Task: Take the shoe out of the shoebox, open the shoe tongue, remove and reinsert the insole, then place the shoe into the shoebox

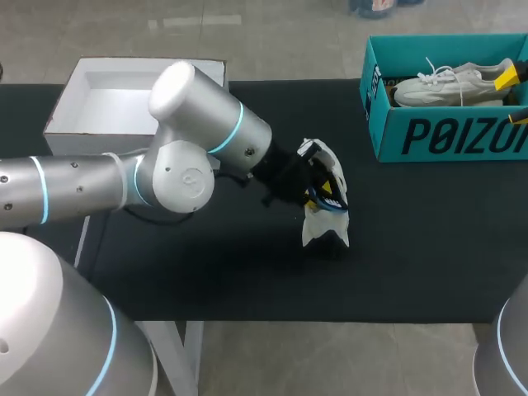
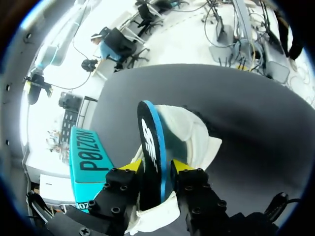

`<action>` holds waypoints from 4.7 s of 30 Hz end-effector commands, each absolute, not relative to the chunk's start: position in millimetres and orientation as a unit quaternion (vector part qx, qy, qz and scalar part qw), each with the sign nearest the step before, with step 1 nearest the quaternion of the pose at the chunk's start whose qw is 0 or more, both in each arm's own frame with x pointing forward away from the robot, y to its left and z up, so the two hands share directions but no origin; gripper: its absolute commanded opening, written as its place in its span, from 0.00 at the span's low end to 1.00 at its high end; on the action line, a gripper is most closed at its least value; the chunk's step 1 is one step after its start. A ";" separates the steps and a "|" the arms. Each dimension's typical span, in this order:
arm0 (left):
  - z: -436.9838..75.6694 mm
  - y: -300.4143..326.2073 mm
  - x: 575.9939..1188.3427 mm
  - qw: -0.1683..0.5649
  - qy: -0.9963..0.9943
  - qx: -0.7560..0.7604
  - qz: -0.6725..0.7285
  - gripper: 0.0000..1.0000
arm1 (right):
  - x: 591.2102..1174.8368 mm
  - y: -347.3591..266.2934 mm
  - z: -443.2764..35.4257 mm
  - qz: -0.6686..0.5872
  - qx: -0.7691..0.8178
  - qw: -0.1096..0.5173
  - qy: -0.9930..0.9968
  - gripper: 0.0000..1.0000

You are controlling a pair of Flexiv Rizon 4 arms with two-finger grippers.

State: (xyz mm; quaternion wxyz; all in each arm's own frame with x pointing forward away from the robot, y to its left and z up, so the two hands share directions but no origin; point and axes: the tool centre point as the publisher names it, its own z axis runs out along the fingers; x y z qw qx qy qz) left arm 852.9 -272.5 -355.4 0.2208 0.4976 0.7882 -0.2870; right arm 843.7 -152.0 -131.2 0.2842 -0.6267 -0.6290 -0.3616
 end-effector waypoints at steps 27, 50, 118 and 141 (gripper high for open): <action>-356.3 -276.2 870.2 0.249 0.809 0.453 -0.279 0.51 | 843.8 -152.0 -131.2 -0.360 -0.628 0.284 -0.629 1.00; -366.6 -285.1 853.5 0.236 0.804 0.481 -0.257 0.00 | 843.8 -152.0 -131.2 -0.360 -0.628 0.284 -0.629 1.00; -361.9 -276.8 871.1 -0.018 0.738 0.673 -0.048 0.00 | 843.8 -152.0 -131.2 -0.360 -0.628 0.284 -0.629 1.00; -429.4 -274.8 835.3 -0.018 0.742 0.667 -0.064 0.00 | 843.8 -152.0 -131.2 -0.360 -0.628 0.284 -0.629 1.00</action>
